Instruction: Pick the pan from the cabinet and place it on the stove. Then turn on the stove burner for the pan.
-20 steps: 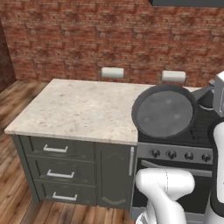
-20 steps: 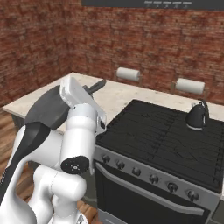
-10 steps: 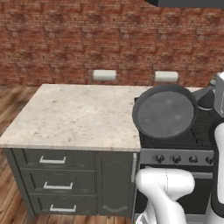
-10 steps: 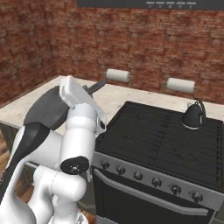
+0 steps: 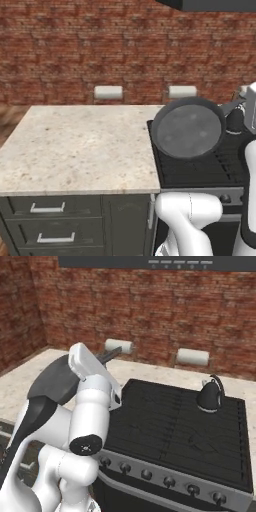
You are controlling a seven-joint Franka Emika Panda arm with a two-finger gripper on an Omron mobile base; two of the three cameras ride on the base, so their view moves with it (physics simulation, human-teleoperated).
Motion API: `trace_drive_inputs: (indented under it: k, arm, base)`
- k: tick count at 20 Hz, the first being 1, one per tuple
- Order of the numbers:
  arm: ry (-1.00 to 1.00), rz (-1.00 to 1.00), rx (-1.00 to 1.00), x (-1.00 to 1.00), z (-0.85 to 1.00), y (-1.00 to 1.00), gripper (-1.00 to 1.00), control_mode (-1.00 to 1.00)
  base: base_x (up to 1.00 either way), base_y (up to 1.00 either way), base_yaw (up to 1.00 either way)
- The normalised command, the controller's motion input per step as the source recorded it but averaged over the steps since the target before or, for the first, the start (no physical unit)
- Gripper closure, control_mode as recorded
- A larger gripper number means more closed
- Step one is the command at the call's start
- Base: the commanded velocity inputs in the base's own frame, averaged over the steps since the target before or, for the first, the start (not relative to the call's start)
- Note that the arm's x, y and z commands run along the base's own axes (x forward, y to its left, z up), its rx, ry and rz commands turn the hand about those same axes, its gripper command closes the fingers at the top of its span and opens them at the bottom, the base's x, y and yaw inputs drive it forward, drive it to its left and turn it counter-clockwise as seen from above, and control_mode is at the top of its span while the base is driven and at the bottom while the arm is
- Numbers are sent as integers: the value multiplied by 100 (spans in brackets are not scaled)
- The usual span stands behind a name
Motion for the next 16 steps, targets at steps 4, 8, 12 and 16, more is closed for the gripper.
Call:
trace_drive_inputs:
  k: [4, 8, 12, 16]
  arm:
    - [0, 0, 0, 0, 0, 0, 100, 100]
    - [0, 0, 0, 0, 0, 0, 100, 100]
    - [0, 0, 0, 0, 0, 0, 100, 100]
    - [0, 0, 0, 0, 0, 0, 100, 100]
  base:
    - [42, 0, -15]
    - [21, 0, -11]
    - [9, 0, -1]
    - [12, 0, 0]
